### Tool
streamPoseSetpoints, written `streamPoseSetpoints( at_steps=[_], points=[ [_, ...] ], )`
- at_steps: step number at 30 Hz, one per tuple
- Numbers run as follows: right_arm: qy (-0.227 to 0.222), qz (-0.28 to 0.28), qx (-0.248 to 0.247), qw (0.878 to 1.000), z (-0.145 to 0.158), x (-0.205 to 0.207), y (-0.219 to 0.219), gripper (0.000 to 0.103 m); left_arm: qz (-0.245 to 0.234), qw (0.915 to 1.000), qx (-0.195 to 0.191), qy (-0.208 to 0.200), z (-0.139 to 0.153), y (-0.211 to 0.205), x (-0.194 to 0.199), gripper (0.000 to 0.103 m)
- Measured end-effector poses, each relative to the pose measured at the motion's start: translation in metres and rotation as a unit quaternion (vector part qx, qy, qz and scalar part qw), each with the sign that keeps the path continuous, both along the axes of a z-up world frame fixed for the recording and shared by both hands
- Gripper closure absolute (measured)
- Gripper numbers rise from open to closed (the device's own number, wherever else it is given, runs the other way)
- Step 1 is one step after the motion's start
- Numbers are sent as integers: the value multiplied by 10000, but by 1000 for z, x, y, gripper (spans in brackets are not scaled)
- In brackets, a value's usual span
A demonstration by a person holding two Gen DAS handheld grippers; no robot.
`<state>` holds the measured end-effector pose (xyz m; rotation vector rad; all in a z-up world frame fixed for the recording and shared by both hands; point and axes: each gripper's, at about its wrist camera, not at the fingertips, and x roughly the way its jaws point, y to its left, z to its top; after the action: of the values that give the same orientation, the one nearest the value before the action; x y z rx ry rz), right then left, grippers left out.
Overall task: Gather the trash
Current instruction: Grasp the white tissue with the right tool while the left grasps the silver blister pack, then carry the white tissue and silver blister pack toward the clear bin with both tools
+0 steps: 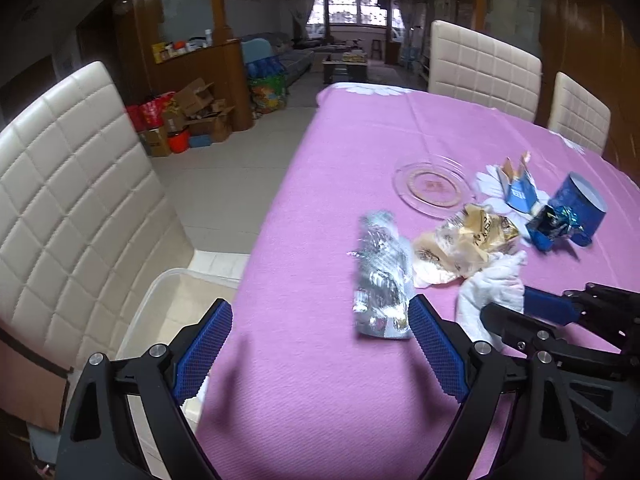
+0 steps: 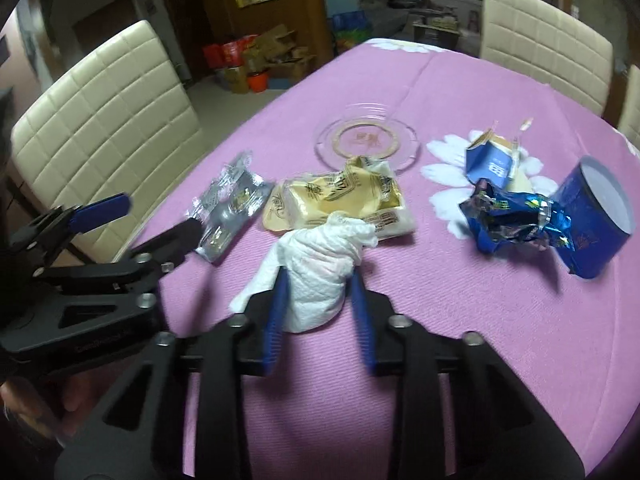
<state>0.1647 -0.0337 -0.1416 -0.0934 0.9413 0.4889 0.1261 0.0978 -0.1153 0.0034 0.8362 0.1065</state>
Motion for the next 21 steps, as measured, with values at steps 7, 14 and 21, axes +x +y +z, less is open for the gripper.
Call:
streamPoseSetpoints(
  at_steps=[7,14,21],
  points=[
    [-554,-331,-563,9963,4,-7,-1,80,-65,9999,102,36,-2,-9,7,17],
    [-455,-413,-460,9970,3,0,-10,80,-58,9995,-107,278,-9,-5,14,77],
    [-484,-404,-479,9969,4,0,-11,80,-23,9995,-221,210,-5,0,7,81]
  ],
)
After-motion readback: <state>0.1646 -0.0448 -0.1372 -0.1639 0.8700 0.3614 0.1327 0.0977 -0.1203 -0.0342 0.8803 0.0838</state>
